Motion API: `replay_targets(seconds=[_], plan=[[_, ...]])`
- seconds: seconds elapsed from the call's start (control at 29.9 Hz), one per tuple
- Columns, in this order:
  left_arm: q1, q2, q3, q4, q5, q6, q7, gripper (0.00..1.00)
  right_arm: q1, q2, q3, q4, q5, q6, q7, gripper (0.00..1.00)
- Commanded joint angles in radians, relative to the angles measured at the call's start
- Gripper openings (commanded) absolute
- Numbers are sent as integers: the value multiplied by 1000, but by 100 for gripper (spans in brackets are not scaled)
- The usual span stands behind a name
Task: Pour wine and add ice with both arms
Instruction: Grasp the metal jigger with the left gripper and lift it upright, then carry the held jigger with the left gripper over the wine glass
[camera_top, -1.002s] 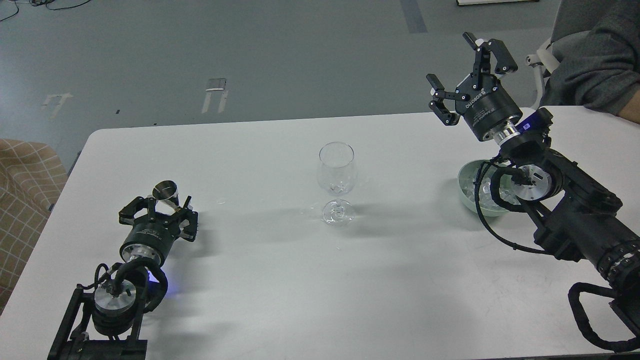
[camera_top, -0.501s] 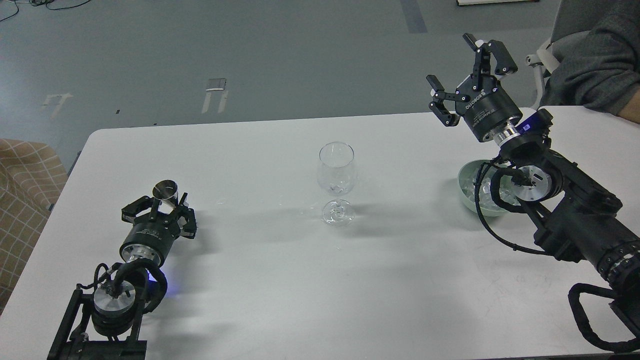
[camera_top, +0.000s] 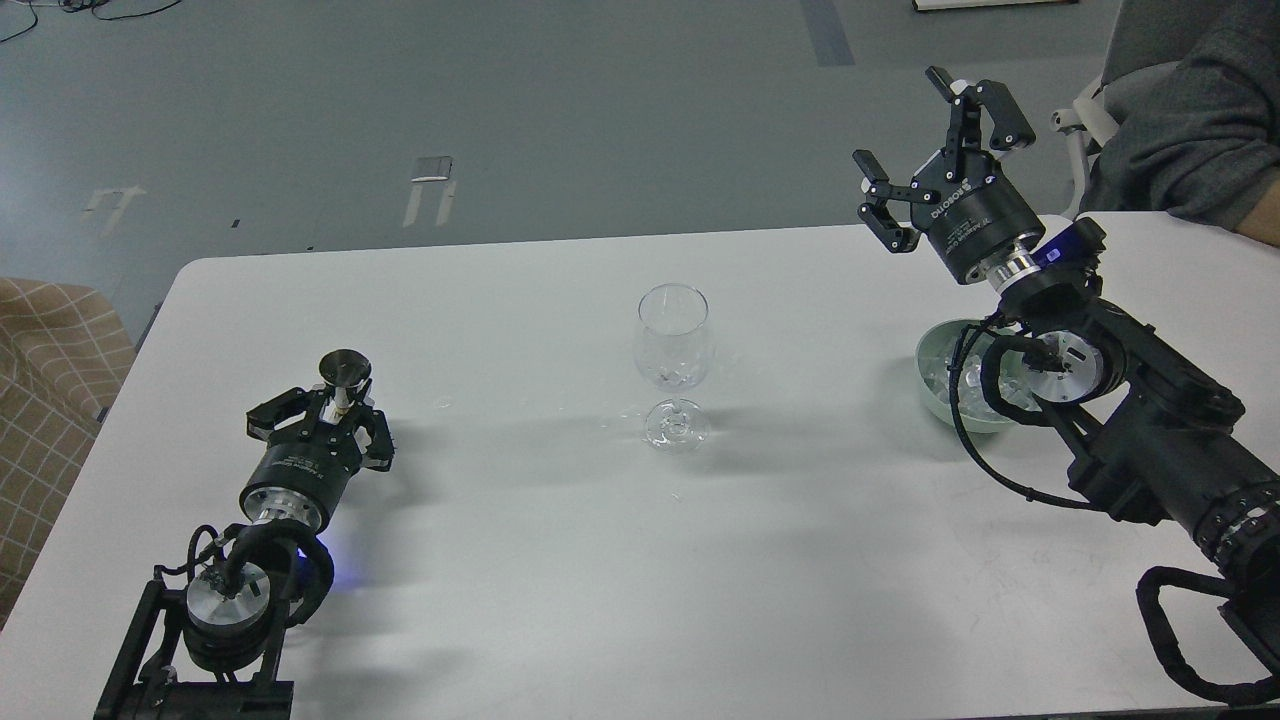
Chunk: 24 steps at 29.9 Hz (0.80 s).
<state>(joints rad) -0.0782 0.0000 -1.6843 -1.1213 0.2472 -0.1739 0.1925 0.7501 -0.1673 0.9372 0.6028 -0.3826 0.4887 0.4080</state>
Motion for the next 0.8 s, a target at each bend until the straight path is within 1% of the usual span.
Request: replay_targets(seconds=[0.0, 0.03, 0.1, 0.3, 0.4, 0.53, 0.67, 0.77], plan=[[0, 0, 0, 0, 0, -3, -5, 4, 0, 0, 0, 0, 1, 0, 0, 100], [-2, 0, -1, -2, -2, -3, -7, 2, 0, 0, 0, 0, -1, 0, 0, 100], [-2, 0, 0, -14, -2, -3, -7, 0, 0, 0, 0, 0, -1, 0, 0, 100], [-17, 0, 6, -52, -2, 5, 7, 0, -1, 6, 0, 0, -1, 0, 0, 100], [-22, 0, 41, -81, -2, 17, 8, 0, -1, 9, 0, 0, -1, 0, 0, 100], [-34, 0, 71, -113, -2, 62, 10, 0, -1, 8, 0, 0, -1, 0, 0, 100], [-41, 0, 86, -153, -3, 86, 27, 0, -3, 8, 0, 0, -1, 0, 0, 100], [-44, 0, 117, -205, -3, 125, 36, 0, -6, 8, 0, 0, -1, 0, 0, 100]])
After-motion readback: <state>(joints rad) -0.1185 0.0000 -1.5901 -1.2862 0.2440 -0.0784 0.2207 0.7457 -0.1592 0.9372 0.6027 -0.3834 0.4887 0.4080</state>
